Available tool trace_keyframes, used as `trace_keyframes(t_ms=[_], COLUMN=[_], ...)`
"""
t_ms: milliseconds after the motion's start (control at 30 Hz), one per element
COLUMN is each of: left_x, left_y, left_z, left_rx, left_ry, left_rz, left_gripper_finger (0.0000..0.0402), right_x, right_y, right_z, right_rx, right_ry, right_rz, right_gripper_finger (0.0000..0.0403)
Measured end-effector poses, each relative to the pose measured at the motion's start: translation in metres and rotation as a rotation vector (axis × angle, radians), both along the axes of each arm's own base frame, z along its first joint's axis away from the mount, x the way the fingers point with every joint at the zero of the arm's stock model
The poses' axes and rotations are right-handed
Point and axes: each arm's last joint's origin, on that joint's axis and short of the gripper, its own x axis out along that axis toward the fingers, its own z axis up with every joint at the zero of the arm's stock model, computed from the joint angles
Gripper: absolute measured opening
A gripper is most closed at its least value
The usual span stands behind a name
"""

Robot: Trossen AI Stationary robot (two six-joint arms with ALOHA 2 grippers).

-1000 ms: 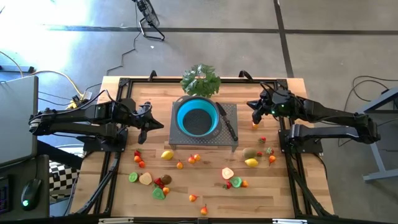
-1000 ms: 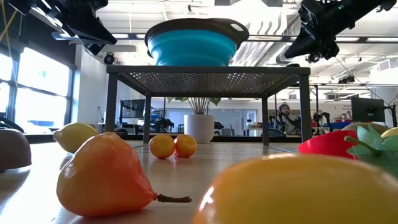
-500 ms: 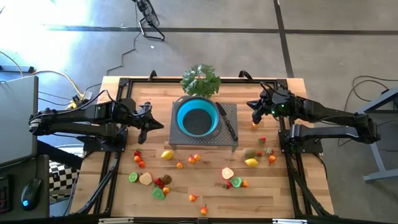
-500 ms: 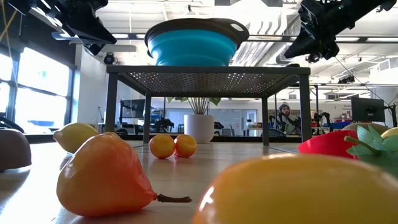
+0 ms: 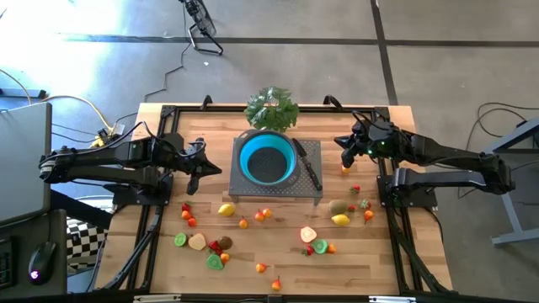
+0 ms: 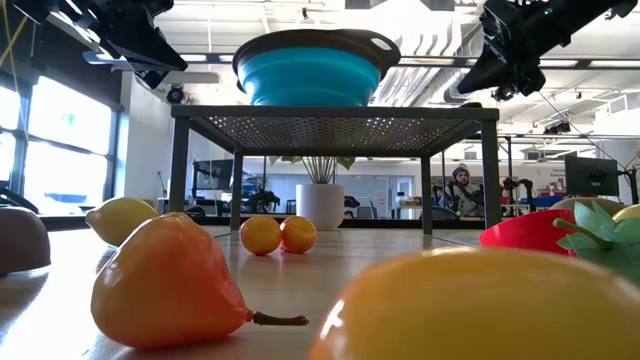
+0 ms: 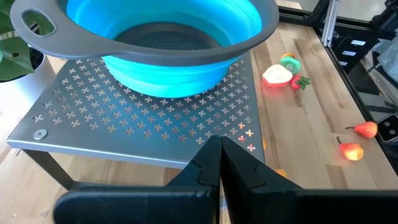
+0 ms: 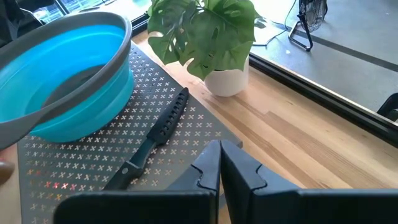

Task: Pick & Place Fruit
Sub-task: Put the pear into the blue strainer bowl on the shelf

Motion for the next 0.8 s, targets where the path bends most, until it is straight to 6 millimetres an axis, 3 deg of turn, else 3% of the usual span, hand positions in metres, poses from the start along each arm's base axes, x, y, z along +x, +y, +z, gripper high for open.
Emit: trace_keyframes(t_ms=[800], left_x=[0.0004], left_y=[0.0001], left_z=[0.0008], left_rx=[-0.001], left_ry=[-0.008], left_rz=[0.005], left_gripper_finger=[0.0000], right_x=[0.0000], right_y=[0.0000], right_z=[0.0000], right_rx=[0.000], right_ry=[0.000], right_rz=[0.000], right_gripper_finger=[0.0004])
